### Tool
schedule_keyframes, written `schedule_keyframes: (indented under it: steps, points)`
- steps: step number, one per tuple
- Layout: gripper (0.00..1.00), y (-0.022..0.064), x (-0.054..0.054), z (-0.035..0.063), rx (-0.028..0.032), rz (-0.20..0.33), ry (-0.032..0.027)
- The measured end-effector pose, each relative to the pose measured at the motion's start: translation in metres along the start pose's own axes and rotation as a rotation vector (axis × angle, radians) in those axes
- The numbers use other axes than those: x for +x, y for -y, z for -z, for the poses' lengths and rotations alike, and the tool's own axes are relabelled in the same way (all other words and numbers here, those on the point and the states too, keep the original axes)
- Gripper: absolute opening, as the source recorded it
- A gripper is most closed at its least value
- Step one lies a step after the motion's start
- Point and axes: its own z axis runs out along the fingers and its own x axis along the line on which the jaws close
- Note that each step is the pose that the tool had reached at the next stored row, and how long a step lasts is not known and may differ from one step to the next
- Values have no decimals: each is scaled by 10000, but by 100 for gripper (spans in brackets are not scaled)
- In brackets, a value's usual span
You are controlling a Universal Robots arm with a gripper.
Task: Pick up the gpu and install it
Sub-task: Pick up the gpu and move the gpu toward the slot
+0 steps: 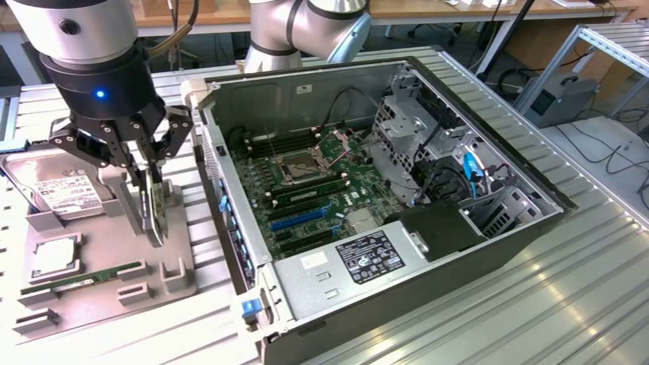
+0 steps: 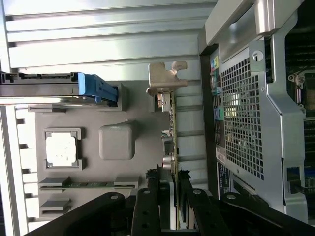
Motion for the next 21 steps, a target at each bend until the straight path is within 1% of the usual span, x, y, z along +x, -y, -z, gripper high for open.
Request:
schedule_keyframes:
  steps: [21]
  points:
    - [27,-3,-3,123,0,0,0]
